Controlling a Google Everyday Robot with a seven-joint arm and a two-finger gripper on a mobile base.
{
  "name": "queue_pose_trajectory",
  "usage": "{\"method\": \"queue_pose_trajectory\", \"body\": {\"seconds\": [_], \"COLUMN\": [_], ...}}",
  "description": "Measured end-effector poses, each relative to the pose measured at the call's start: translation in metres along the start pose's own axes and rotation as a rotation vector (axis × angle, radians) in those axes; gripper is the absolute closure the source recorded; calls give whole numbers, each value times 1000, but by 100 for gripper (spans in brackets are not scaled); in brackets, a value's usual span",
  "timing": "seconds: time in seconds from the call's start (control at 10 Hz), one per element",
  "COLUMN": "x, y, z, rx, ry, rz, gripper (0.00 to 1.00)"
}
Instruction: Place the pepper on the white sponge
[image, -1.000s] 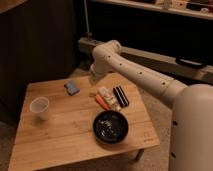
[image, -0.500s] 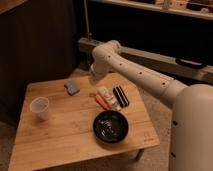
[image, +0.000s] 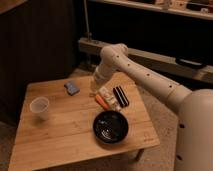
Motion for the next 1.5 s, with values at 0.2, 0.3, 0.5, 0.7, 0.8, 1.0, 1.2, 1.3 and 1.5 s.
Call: {"method": "queue_pose_trajectory", "body": {"seconds": [0.2,0.3,0.5,0.7,0.8,1.0,1.2,1.3,1.5], "x": [-14,-19,-23,-29,-30,-35,-40,-41,-40], "y": [-16,-14,-15,-8,-6,1,11,17,33], "z": [11,20,40,59,63,75,82,82,85], "rx": [-12,-8,-26,-97,-120,-166,-204,-214,-224], "ry": [-33,-45,-81,-111,-117,-127,-117,-102,-60], "rz": [9,22,36,64,71,85,99,102,82], "gripper": [66,66,66,66,66,66,66,66,66]}}
